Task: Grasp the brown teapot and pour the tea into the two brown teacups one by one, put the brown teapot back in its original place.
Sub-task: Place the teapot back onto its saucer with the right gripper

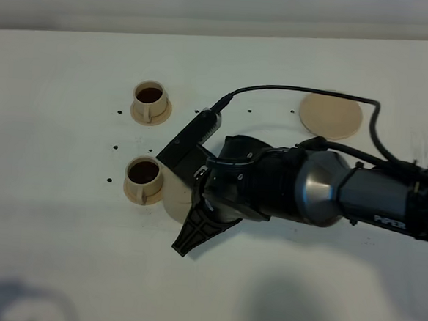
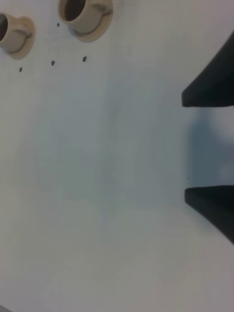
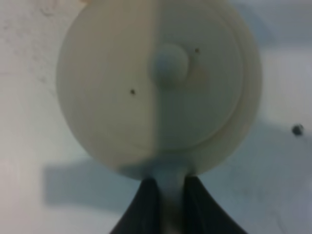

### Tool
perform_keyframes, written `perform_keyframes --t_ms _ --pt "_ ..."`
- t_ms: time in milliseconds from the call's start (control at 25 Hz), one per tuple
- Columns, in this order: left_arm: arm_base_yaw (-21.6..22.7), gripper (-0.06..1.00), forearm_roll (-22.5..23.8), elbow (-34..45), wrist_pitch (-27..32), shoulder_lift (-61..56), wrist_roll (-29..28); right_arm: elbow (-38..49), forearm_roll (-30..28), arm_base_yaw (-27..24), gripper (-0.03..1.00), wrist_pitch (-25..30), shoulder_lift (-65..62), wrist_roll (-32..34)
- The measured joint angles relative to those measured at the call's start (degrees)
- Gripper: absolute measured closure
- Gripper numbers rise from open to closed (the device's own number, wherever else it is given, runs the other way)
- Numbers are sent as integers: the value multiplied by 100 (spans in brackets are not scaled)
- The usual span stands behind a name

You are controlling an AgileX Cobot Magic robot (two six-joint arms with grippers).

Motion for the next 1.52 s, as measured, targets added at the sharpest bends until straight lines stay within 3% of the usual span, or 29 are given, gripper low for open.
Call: perform_keyframes --t_ms 360,600,1200,1520 --pt "0 50 0 0 0 0 0 2 94 -38 88 -60 36 -49" --pt "0 50 0 0 0 0 0 6 117 -139 88 317 -687 -134" --pt "0 50 0 0 0 0 0 -186 111 -2379 88 352 -1073 -145" --pt "0 50 0 0 0 0 0 -213 314 -3047 88 203 -844 -134"
